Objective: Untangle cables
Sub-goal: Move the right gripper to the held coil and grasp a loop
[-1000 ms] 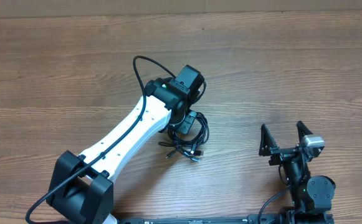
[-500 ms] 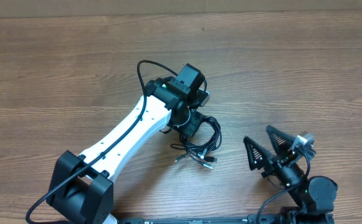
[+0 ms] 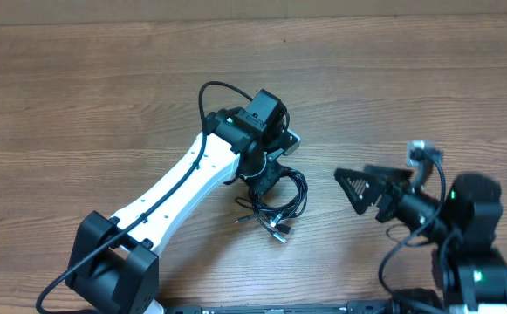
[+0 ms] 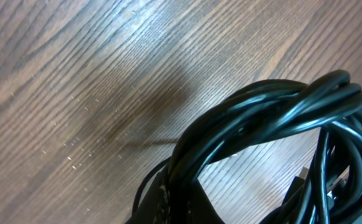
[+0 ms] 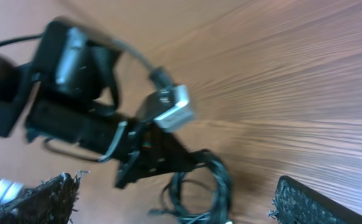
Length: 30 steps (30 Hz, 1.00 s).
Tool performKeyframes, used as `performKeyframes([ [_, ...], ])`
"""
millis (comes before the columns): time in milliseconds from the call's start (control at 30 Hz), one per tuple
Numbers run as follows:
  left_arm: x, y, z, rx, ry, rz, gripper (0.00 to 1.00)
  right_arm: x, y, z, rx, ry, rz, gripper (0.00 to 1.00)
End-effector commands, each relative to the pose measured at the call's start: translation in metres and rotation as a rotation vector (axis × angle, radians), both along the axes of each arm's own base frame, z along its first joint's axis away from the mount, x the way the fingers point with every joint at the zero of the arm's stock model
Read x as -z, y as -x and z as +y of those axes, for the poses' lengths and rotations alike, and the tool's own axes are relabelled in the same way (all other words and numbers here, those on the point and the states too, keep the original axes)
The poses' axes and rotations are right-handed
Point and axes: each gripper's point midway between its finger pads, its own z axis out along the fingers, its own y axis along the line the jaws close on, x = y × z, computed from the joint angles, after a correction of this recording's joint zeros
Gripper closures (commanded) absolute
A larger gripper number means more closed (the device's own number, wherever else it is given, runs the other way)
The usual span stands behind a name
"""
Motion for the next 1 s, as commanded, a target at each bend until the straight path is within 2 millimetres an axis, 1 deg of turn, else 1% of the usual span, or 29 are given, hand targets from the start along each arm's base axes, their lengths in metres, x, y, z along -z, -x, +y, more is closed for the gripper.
performKeyframes([
  [0,-0.015,-0.005,-0.004,0.133,0.020,-0.072,0.96,-0.008,0.006,0.021,-0.187,-0.044,-0.015,0.00],
  [67,-0.017,-0.005,-0.002,0.163,0.015,-0.076,0.96,0.002,-0.002,0.021,-0.189,-0.037,0.012,0.00],
  [133,-0.022,-0.006,0.000,0.158,0.016,-0.072,0.96,0.012,-0.010,0.021,-0.192,-0.045,0.060,0.00],
  [267,-0.032,-0.016,0.007,0.123,0.032,-0.082,0.96,0.031,-0.014,0.028,-0.238,-0.086,0.160,0.00],
  [333,-0.039,-0.019,0.005,0.108,0.090,-0.065,0.96,0.040,-0.016,0.032,-0.265,-0.092,0.193,0.00],
  [467,-0.049,-0.021,-0.001,0.086,0.229,-0.012,0.96,0.053,-0.014,0.047,-0.337,-0.088,0.225,0.01],
  [567,-0.059,-0.021,-0.003,0.076,0.337,0.032,0.96,0.055,-0.014,0.069,-0.421,-0.078,0.191,0.07],
  [633,-0.064,-0.019,-0.005,0.099,0.384,0.044,0.96,0.054,-0.016,0.081,-0.462,-0.072,0.147,0.12],
  [700,-0.067,-0.017,-0.005,0.125,0.417,0.051,0.96,0.054,-0.021,0.091,-0.486,-0.056,0.100,0.20],
  [767,-0.069,-0.012,-0.007,0.155,0.439,0.062,0.96,0.057,-0.027,0.097,-0.482,-0.034,0.073,0.24],
  [833,-0.070,-0.007,-0.007,0.181,0.444,0.072,0.96,0.059,-0.031,0.101,-0.483,-0.025,0.054,0.31],
  [867,-0.069,-0.005,-0.006,0.190,0.442,0.076,0.96,0.060,-0.033,0.103,-0.486,-0.026,0.049,0.37],
  [900,-0.069,-0.004,-0.005,0.194,0.437,0.078,0.96,0.060,-0.034,0.103,-0.485,-0.028,0.049,0.46],
  [967,-0.067,-0.003,-0.003,0.193,0.424,0.078,0.96,0.061,-0.035,0.104,-0.485,-0.029,0.048,0.61],
])
